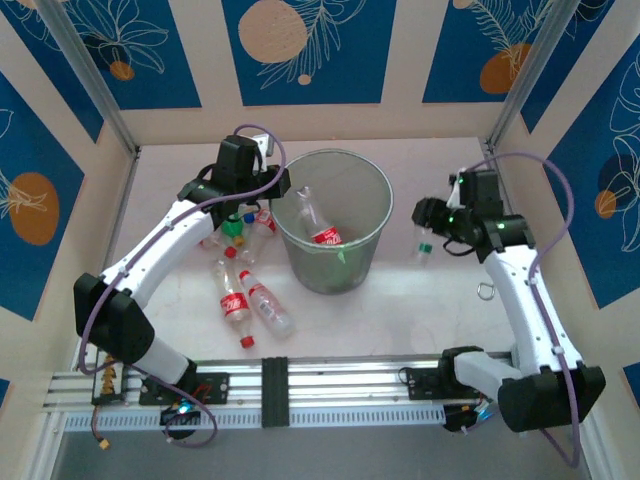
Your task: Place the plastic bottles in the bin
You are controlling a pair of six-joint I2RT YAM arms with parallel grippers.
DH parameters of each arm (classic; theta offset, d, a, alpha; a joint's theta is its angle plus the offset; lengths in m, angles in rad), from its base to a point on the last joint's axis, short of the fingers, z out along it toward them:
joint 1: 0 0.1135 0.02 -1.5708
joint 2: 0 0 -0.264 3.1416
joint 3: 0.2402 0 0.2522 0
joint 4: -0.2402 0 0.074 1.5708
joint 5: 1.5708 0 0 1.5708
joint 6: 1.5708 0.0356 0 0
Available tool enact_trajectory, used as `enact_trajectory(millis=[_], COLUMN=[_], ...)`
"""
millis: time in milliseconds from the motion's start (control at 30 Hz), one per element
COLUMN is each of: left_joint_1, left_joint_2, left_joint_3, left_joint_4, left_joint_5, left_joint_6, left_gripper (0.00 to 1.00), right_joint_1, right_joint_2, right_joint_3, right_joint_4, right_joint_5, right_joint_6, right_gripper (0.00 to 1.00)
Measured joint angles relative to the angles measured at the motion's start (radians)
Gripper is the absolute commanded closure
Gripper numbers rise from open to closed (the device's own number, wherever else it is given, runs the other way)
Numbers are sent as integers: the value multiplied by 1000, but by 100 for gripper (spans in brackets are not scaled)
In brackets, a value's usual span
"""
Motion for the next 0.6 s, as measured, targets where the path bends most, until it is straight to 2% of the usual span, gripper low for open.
enact_trajectory(millis=[200, 367, 600], left_joint_1=[-15, -19, -39], left_joint_2=[7, 8, 8], left_joint_3=[11, 11, 11], left_joint_4=[-2, -2, 4], left_joint_5=[-4, -7, -26], left_joint_6=[2, 1, -5], left_gripper=[80, 81, 81], right_joint_1=[45, 199, 389], right_joint_2=[25, 120, 374], right_joint_3=[298, 441, 587], right_joint_4=[10, 69, 76], right_joint_5=[-8, -37, -68], right_joint_6=[-58, -72, -129], right_gripper=[47, 49, 50])
